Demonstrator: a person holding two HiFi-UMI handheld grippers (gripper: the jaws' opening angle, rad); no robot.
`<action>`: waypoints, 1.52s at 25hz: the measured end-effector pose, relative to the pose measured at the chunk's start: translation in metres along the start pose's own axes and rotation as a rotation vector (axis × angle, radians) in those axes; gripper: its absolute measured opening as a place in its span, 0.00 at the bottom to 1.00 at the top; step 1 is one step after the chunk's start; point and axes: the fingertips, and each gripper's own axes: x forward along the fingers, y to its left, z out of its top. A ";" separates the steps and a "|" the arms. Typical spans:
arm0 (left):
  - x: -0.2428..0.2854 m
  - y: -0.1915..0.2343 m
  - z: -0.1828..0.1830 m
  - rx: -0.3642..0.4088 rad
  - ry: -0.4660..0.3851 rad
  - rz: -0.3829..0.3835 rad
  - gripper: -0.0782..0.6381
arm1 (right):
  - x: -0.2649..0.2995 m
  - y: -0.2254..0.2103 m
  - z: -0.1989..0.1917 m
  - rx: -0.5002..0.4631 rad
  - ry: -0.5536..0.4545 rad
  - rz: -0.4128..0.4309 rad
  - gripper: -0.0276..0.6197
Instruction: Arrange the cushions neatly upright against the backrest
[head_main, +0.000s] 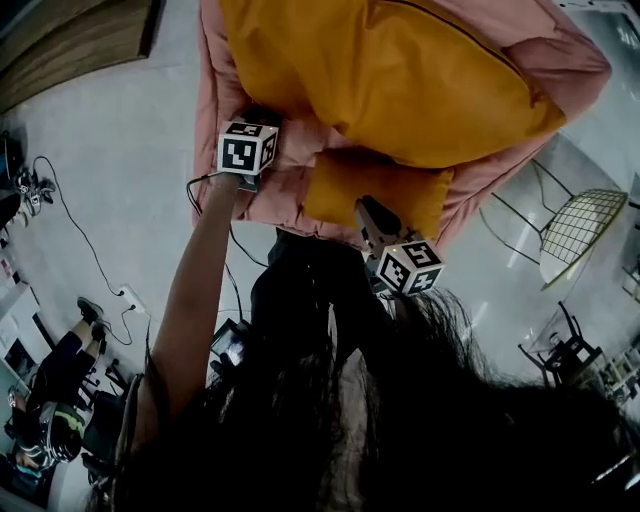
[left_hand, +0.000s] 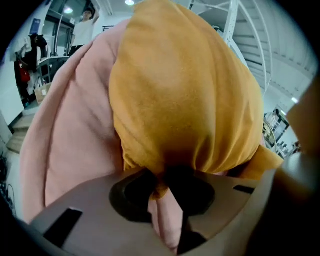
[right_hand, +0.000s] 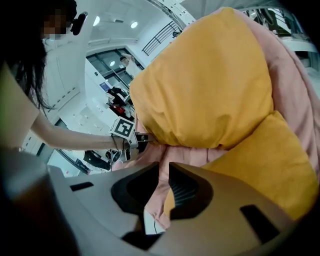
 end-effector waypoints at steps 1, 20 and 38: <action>0.002 0.001 0.000 -0.006 -0.010 -0.001 0.24 | 0.000 -0.005 -0.001 -0.002 -0.001 -0.004 0.12; -0.077 -0.033 -0.043 0.068 -0.043 -0.043 0.34 | -0.036 -0.002 -0.022 -0.062 -0.018 -0.075 0.12; -0.032 -0.161 -0.266 0.263 0.392 -0.324 0.45 | -0.116 -0.011 -0.048 -0.338 0.066 -0.268 0.13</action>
